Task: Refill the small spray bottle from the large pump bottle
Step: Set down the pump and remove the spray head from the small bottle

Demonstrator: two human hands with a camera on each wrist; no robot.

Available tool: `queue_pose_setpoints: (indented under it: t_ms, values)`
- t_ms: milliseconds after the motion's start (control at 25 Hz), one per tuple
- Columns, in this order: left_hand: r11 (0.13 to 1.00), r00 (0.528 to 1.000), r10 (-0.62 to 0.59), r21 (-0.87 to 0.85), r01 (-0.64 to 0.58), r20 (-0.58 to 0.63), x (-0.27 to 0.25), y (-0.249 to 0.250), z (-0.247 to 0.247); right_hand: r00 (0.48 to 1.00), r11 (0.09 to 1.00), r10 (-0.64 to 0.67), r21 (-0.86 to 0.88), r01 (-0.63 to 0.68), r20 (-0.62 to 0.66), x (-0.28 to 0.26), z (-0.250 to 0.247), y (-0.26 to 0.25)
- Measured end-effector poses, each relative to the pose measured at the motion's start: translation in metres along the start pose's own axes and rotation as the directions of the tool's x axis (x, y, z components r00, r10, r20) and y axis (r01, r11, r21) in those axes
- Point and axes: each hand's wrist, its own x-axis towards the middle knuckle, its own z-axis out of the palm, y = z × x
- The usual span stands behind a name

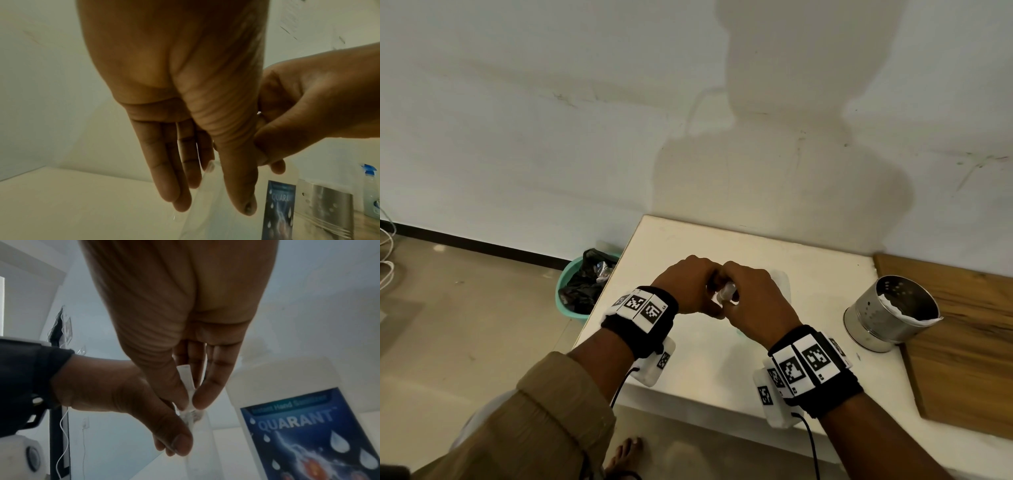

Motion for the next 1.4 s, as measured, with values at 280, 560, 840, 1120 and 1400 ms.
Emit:
queue_pose_setpoints:
  t_ms: [280,560,840,1120,1400]
  values:
    - [0.998,0.999,-0.050,0.041,0.050,-0.014,0.001,-0.003,0.002,0.985,0.983,0.152,-0.094,-0.159,-0.086,0.001,0.005,0.002]
    - [1.000,1.000,0.002,0.022,-0.002,0.028,0.005,-0.008,0.006,0.992,0.967,0.112,-0.222,-0.122,-0.058,0.001,0.006,0.003]
    - [0.997,0.995,-0.019,0.077,0.012,0.094,0.006,-0.015,0.009,0.998,0.999,0.034,0.003,-0.034,-0.048,0.002,-0.013,0.008]
    - [0.996,0.991,-0.060,0.073,0.051,0.119,0.012,-0.021,0.020,0.997,0.985,0.010,0.171,0.003,-0.071,-0.002,-0.053,0.023]
    - [0.995,0.986,-0.094,0.035,0.090,0.136,0.011,-0.024,0.023,0.975,0.993,0.069,0.084,-0.088,0.212,-0.013,-0.080,0.045]
